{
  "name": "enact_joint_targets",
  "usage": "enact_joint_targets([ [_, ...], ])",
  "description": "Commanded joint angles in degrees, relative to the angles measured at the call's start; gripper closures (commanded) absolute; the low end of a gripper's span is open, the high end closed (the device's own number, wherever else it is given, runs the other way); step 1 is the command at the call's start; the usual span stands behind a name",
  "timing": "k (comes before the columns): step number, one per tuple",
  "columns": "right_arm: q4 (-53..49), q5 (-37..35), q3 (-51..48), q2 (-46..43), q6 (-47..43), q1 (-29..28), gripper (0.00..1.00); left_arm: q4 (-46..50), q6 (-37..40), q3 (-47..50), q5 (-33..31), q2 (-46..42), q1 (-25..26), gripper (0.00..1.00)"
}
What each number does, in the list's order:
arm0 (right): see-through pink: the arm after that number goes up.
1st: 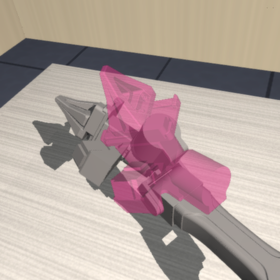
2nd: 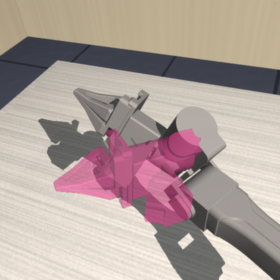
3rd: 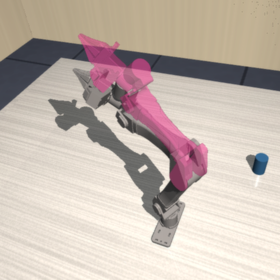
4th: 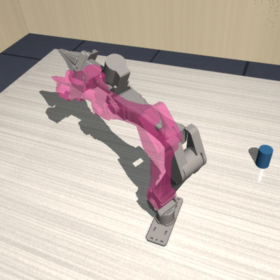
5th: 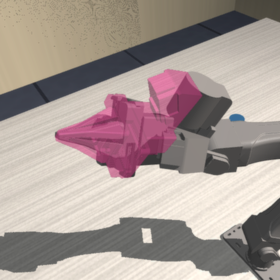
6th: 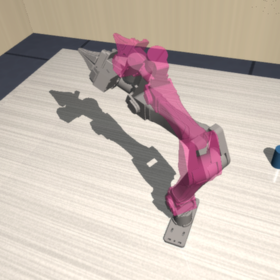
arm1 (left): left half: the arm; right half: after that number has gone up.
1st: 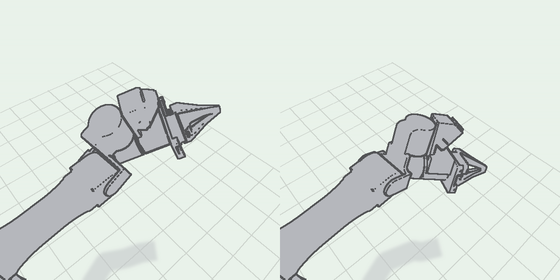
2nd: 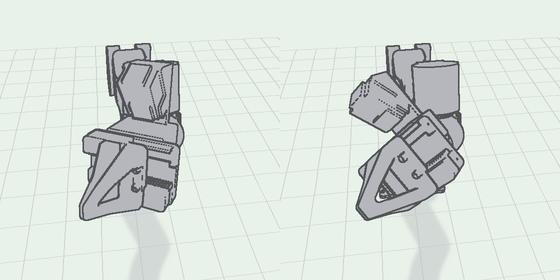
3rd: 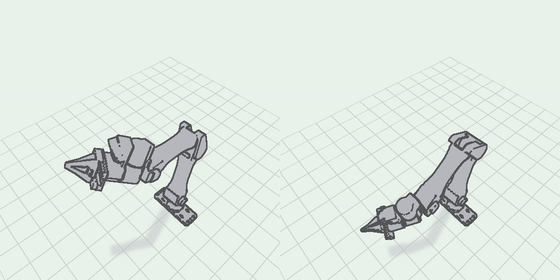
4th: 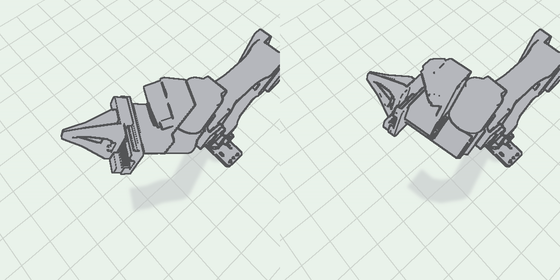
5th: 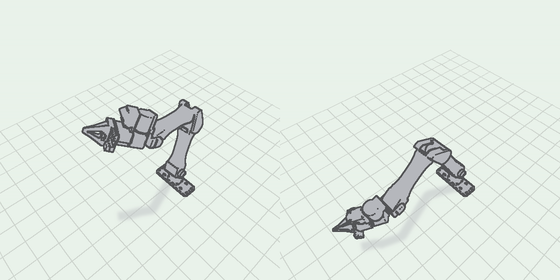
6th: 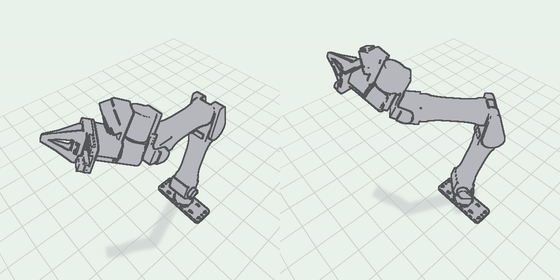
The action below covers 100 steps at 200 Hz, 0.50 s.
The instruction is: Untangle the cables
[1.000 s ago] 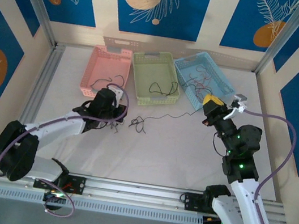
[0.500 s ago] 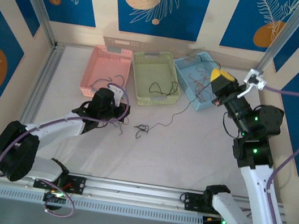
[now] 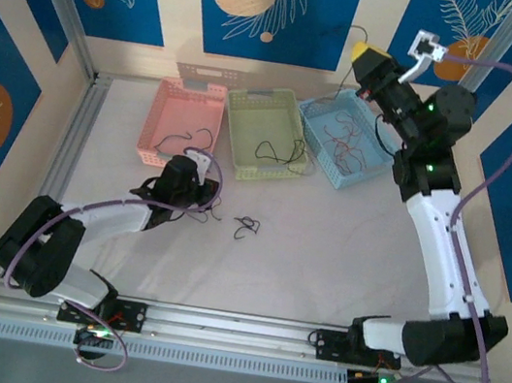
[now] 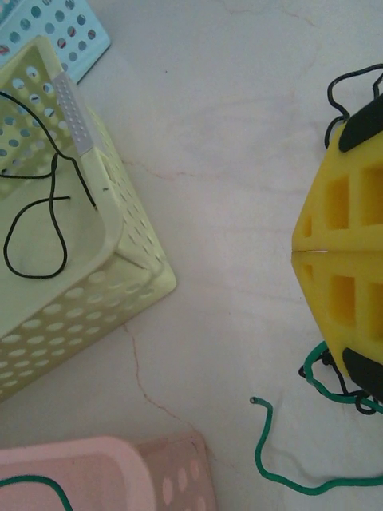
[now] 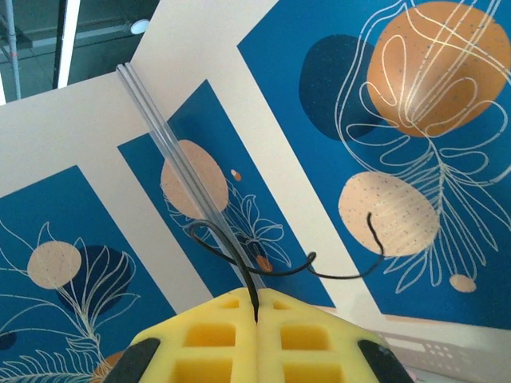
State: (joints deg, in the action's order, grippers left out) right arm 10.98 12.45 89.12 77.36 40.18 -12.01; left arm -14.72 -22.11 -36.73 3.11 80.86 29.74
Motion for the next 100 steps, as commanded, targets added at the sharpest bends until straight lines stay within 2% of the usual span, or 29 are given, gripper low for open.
enact_joint_targets([
  [1, 1.5, 0.9, 5.3, 5.0, 1.3, -0.6, 1.0, -0.5, -0.7, 1.4, -2.0, -1.2, -0.8, 1.0],
  [67, 3.4, -2.4, 19.0, 25.7, 1.0, -1.7, 1.0, -0.7, -1.3, 2.0, -2.9, -1.4, -1.1, 1.0],
  [100, 0.6, -3.4, 24.4, 36.5, 0.6, -2.2, 1.0, -0.9, -1.3, 2.1, -2.9, -1.4, -1.1, 1.0],
])
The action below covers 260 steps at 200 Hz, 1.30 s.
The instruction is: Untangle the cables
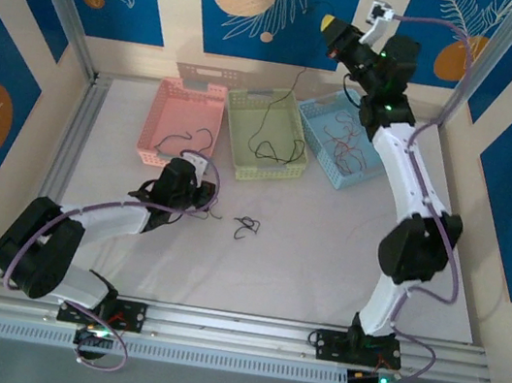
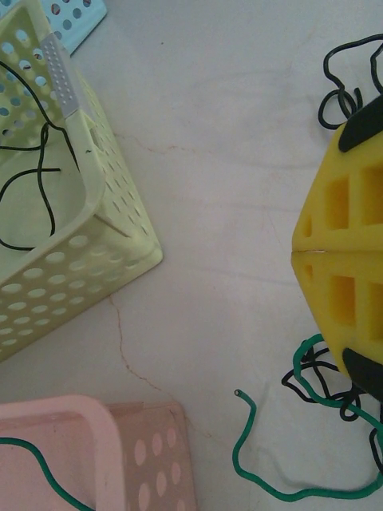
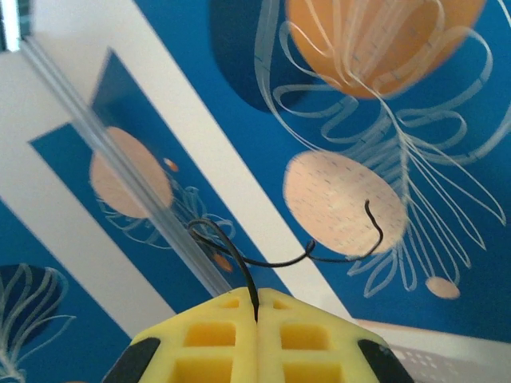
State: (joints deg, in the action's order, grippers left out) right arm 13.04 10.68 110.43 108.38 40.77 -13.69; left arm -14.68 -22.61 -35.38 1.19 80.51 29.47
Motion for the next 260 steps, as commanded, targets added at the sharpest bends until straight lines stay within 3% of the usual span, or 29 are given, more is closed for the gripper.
enact_joint_targets([
  [1, -1.5, -1.7, 3.1, 5.7, 0.0, -0.5, 1.0, -1.0, -0.8, 0.8, -1.0, -1.1, -0.8, 1.0],
  [67, -4.1, -0.7, -4.0, 15.2, -0.9, -2.3, 1.0, -1.6, -0.7, 1.2, -0.6, -1.3, -0.8, 1.0],
  [114, -8.5, 1.5, -7.8, 17.1, -3.3, -2.5, 0.82, -1.8, -0.7, 1.2, -0.6, -1.4, -0.9, 1.0],
  [126, -9.8, 2.2, -8.5, 16.4, -4.0, -2.5, 0.72, -1.7, -0.7, 1.3, -0.6, -1.4, -0.8, 1.0],
  [142, -12.8, 1.8, -9.2, 14.6, -5.3, -2.8, 0.6, -1.8, -0.7, 1.3, -0.6, -1.5, -0.9, 1.0],
  [160, -14.7, 0.1, -12.4, 10.3, -7.3, -3.3, 0.57, -2.0, -0.7, 1.4, -0.5, -1.6, -0.8, 1.0],
  [225, -13.9, -3.7, -41.2, -13.8, -12.6, -6.6, 0.59, -2.8, -0.7, 2.2, -0.7, -2.4, -0.8, 1.0],
  [260, -19.8, -2.2, -47.3, -14.2, -14.4, -11.6, 0.63, -2.8, -0.8, 2.2, -0.7, -2.3, -0.9, 1.0],
])
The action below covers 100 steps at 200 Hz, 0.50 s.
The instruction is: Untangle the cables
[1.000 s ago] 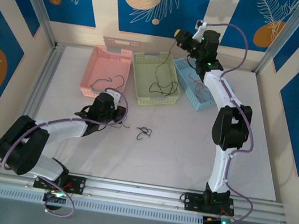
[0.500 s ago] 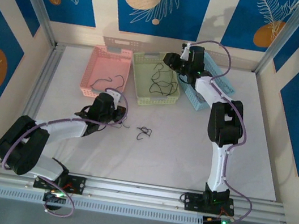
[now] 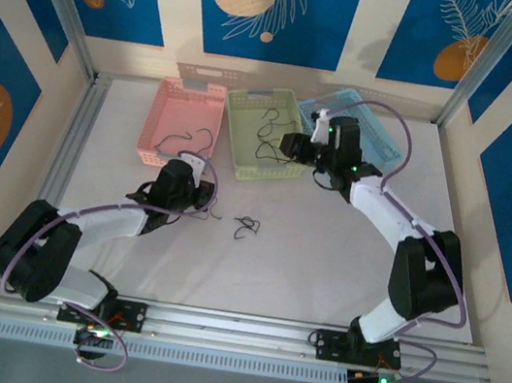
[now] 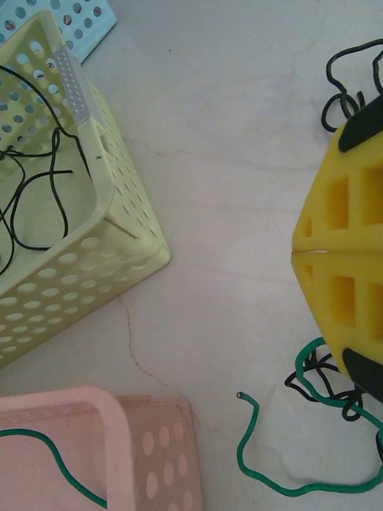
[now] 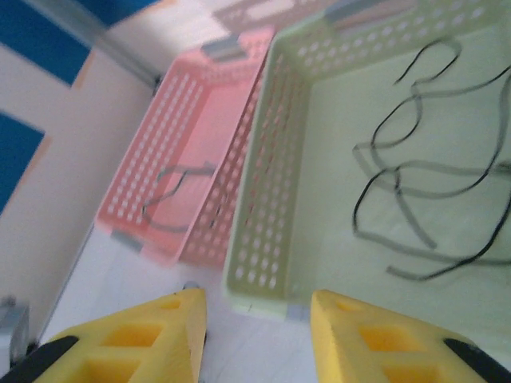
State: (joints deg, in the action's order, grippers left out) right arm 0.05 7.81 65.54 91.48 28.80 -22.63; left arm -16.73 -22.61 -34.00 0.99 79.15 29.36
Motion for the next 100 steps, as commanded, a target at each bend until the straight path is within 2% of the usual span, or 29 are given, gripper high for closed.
enact_joint_targets([
  [1, -7.2, 0.6, -2.2, 2.8, -2.4, -2.8, 0.63, -0.8, -0.8, 0.8, -0.5, -0.9, -0.7, 1.0],
  [23, -16.7, -1.9, 1.8, 6.5, -2.2, -4.7, 0.68, -0.7, -0.7, 0.8, -0.5, -1.0, -0.7, 1.0],
  [53, -25.2, -3.1, 6.1, 11.6, -6.7, -7.1, 0.68, -0.8, -0.8, 0.9, -0.4, -0.9, -0.8, 1.0],
  [100, -34.9, -4.6, 11.1, 17.8, -14.9, -8.5, 0.61, -0.5, -0.8, 0.5, -0.3, -0.5, -0.7, 1.0],
])
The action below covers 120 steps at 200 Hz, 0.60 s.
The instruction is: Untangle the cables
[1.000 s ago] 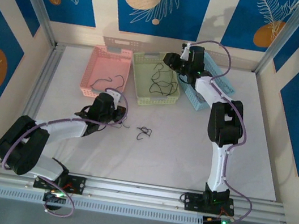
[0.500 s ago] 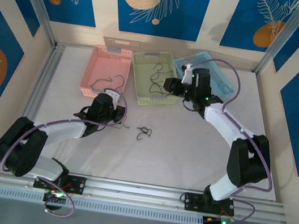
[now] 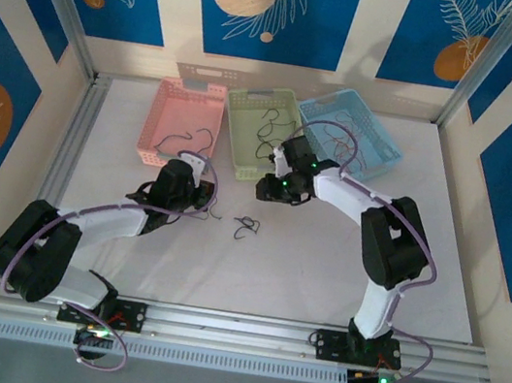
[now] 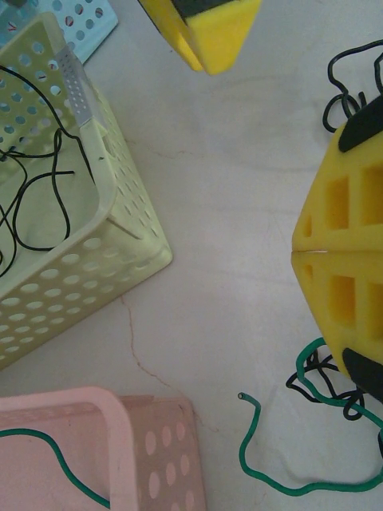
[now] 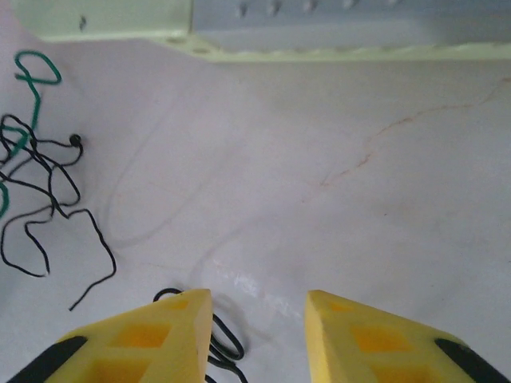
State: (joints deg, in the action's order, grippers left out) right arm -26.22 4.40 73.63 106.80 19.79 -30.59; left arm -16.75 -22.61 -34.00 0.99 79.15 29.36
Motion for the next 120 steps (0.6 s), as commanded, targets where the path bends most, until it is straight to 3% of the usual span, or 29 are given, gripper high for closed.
enact_joint_targets([
  [1, -8.8, -1.3, 3.1, 2.6, -6.0, -0.5, 0.61, -0.5, -0.8, 0.4, -0.2, -0.5, -0.7, 1.0],
  [66, -15.6, -0.4, 5.8, 7.0, -16.2, -2.8, 0.58, -0.1, -0.7, 0.0, -0.2, 0.0, -0.7, 1.0],
  [120, -14.6, 4.1, 5.0, 7.1, -19.5, -4.1, 0.57, -0.1, -0.8, 0.0, -0.3, 0.1, -0.7, 1.0],
])
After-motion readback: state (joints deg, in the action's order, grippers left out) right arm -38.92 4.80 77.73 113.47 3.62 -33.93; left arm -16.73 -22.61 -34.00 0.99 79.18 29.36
